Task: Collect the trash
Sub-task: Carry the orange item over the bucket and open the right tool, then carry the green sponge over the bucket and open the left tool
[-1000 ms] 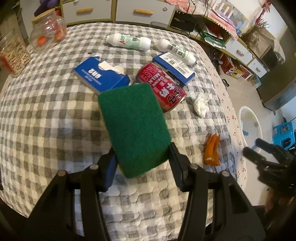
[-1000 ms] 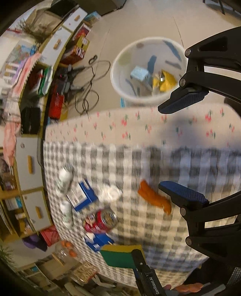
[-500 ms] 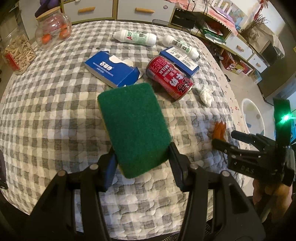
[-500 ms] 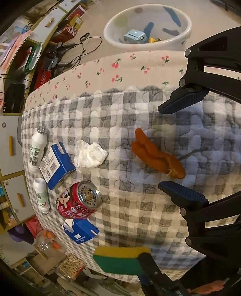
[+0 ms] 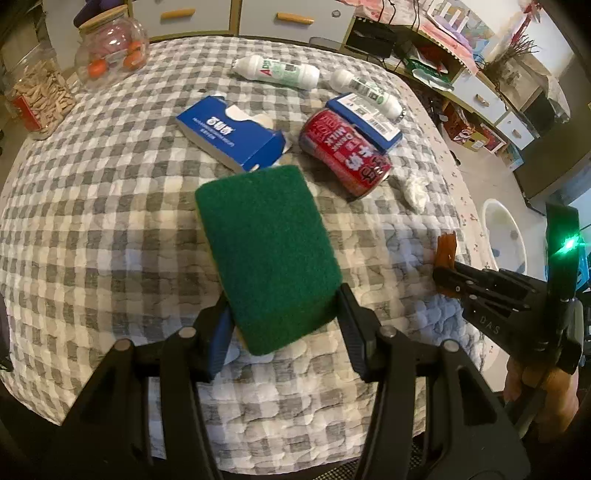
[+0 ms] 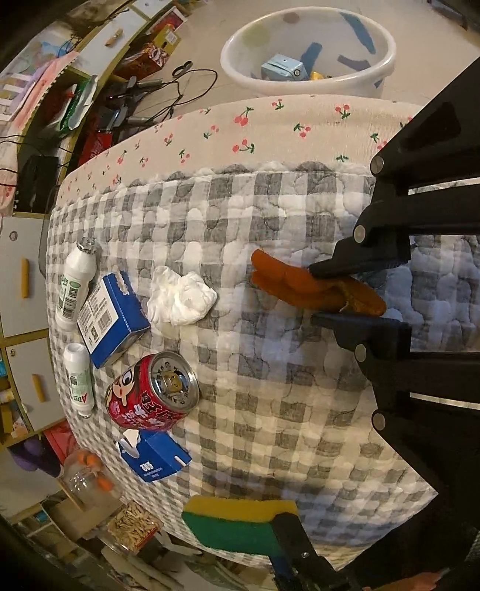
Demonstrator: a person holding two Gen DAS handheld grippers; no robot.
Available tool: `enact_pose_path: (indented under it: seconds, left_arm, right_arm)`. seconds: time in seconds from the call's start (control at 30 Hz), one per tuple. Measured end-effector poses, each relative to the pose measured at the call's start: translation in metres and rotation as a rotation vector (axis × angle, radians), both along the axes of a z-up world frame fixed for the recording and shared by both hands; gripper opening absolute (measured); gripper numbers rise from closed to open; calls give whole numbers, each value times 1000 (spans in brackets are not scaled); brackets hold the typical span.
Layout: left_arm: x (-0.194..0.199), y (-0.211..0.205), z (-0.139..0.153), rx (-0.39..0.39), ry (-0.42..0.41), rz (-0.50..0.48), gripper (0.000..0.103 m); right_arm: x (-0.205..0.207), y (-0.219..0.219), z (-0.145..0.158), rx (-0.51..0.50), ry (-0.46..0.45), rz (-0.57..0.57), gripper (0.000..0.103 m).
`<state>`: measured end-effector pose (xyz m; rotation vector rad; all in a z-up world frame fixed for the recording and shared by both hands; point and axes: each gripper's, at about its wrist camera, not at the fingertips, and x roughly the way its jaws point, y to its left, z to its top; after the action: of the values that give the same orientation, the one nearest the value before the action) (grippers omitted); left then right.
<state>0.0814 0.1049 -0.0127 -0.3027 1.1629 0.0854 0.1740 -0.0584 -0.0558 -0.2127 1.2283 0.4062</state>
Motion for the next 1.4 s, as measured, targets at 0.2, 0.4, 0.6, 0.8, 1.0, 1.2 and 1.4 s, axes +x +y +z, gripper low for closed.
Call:
enact_pose_path:
  seconds: [0.2,0.4,0.6,0.8,1.0,1.2,1.4]
  left_arm:
    - [13,-15,6,-1,-15,-32,54]
    - [30,-39,9,2,-24,-76,54]
    - [47,-73,10,-5,-30,-129,54]
    - [61,-105,10,-20,-43,-175,54]
    - [74,-138,9,-28,-56,-229,54]
    - [88,-171,5,-42,-62,-275,54]
    - [103,-205,2,-61,-68,-331,55]
  right_arm:
    - [0,-22,21,11,-57,-14,18]
    - [8,-71,42,30,-96,-84,18]
    - [16,-130,54,45,-107,-194,18]
    - [21,-189,61,71,-105,-299,18]
    - [24,-234,62,74,-111,-379,18]
    - [34,-263,58,136,-92,-431,26]
    - [32,-282,62,134,-105,-476,58]
